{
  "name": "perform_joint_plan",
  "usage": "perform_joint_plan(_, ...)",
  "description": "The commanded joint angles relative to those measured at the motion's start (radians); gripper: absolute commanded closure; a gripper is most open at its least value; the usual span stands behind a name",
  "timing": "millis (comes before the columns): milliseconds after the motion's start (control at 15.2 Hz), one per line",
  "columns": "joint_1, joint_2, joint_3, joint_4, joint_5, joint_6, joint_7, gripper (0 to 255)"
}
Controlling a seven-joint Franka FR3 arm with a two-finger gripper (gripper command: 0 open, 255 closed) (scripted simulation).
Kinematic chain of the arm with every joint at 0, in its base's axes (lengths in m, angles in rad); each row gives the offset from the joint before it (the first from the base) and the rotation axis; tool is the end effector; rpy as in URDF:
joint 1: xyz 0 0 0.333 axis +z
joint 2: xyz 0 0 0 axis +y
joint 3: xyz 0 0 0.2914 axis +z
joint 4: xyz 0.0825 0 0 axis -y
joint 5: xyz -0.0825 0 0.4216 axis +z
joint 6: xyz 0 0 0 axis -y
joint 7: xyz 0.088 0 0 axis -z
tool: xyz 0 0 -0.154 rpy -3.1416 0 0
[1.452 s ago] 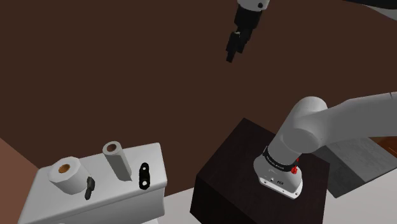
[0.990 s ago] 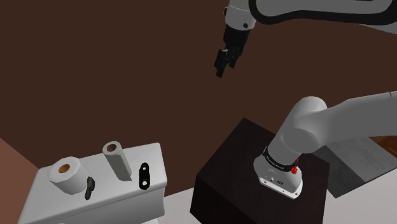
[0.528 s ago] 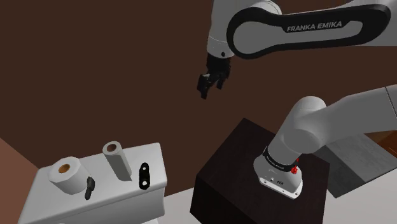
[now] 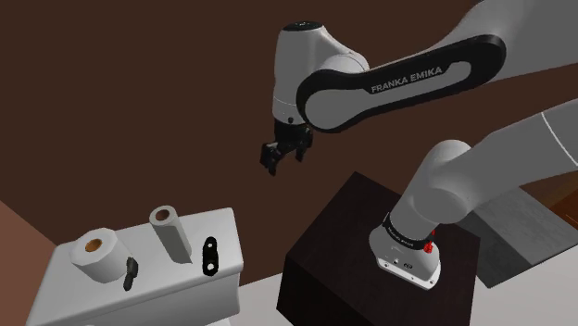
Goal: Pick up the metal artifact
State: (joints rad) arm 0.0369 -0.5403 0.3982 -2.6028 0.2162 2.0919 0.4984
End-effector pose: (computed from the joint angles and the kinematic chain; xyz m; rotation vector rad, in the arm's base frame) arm 0.3873 0.1767 0.3307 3.1121 -0.3490 0.0161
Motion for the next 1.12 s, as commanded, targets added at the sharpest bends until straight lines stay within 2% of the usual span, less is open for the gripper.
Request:
perform_joint_plan(0, -0.003, 0.068, 0.044, 0.014, 0.013, 0.053, 0.065, 0)
perform_joint_plan(264, -0.019, 0.220, 0.128, 0.045, 0.009, 0.166, 0.194, 0)
perform_joint_plan(528, -0.044, 0.395, 0.204, 0.099, -0.049, 0.274, 0.348, 0)
perform_joint_plan(792, -0.049, 0.591, 0.243, 0.175, -0.178, 0.363, 0.538, 0)
perform_joint_plan(1056, 0.007, 0.786, 0.211, 0.276, -0.327, 0.421, 0.728, 0)
